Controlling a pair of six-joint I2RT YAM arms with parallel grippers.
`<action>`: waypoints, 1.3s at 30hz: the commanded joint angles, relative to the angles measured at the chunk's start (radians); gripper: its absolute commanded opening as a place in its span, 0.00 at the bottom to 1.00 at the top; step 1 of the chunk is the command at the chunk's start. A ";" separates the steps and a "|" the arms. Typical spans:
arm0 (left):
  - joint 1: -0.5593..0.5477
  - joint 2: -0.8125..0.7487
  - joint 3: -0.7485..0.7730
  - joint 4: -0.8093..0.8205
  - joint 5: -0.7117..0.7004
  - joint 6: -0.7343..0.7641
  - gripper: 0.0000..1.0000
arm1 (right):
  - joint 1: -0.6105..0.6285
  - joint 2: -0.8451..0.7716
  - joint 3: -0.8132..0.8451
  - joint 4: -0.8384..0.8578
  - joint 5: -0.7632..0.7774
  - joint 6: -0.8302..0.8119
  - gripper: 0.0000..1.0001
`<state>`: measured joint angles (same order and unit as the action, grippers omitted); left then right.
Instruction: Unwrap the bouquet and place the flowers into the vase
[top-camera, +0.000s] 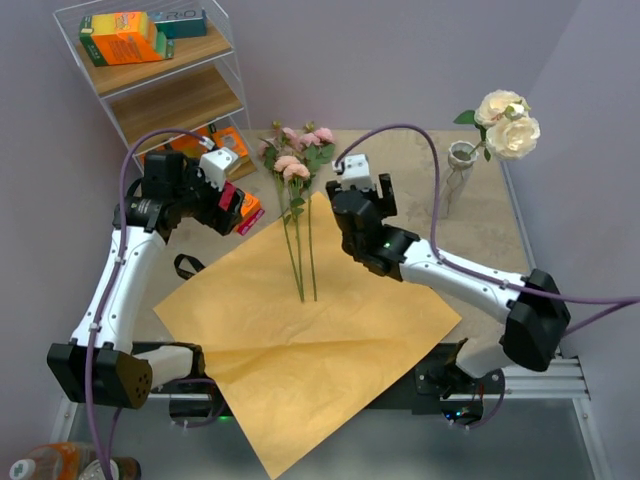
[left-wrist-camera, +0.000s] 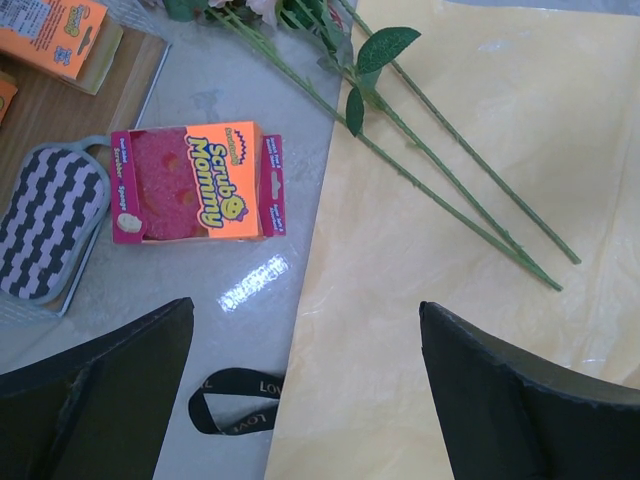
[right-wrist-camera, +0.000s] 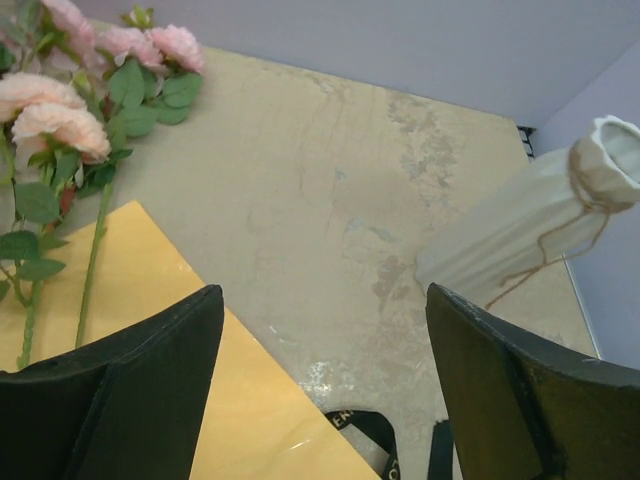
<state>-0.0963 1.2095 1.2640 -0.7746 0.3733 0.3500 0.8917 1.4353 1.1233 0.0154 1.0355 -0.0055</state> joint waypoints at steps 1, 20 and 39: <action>0.007 -0.008 0.003 0.014 -0.011 -0.023 0.99 | 0.018 0.105 0.121 -0.037 -0.018 -0.024 0.97; 0.007 -0.056 -0.104 0.043 -0.008 0.047 0.99 | -0.140 0.775 0.743 -0.485 -0.462 0.345 0.61; 0.007 -0.038 -0.121 0.049 0.007 0.069 0.99 | -0.206 0.952 0.909 -0.486 -0.606 0.351 0.60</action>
<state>-0.0963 1.1782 1.1568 -0.7616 0.3668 0.3908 0.6876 2.3787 1.9640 -0.4858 0.4614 0.3187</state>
